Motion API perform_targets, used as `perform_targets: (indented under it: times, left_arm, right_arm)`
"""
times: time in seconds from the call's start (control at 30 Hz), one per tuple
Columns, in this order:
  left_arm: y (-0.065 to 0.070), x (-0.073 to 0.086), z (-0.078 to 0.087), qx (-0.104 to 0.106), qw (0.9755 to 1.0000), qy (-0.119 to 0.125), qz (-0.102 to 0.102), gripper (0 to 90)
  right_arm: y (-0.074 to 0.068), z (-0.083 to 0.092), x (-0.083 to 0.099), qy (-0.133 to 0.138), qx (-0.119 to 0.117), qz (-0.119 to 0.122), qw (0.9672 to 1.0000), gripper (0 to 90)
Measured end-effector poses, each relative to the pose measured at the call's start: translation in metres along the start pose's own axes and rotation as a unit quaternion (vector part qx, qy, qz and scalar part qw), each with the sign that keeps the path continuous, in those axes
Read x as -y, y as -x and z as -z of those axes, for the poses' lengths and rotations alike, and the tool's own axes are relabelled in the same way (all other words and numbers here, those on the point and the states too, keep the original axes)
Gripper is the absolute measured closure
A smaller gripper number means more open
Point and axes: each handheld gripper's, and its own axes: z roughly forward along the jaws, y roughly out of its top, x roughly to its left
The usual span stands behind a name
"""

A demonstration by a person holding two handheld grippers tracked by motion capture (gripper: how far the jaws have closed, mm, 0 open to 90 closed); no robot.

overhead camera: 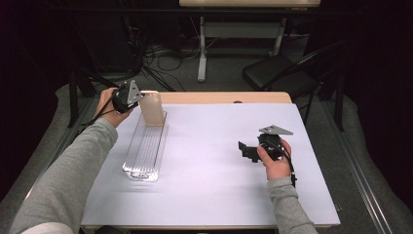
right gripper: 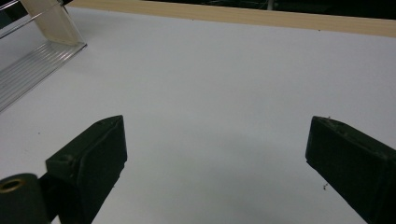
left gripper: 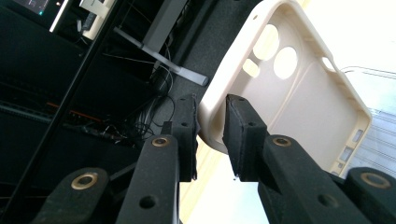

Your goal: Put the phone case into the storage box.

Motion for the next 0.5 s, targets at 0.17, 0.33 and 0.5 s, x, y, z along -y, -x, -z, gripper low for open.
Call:
perform_targets:
  times: [0.17, 0.33, 0.5]
  left_arm:
    - [-0.0005, 0.0014, -0.0007, -0.001, 1.0000, -0.003, 0.004, 72.0]
    - [-0.0018, 0.0023, 0.0004, -0.005, 0.9999, -0.003, 0.012, 65.0]
    - [-0.0035, 0.0028, 0.0023, -0.004, 0.9998, -0.004, 0.021, 56.5]
  right_arm:
    - [-0.0010, -0.0002, 0.0001, 0.000, -0.002, 0.000, 1.0000, 5.0]
    - [-0.0018, -0.0010, 0.0004, 0.000, -0.002, 0.002, 1.0000, 5.0]
    - [-0.0028, -0.0019, 0.0006, -0.002, -0.002, 0.005, 1.0000, 5.0]
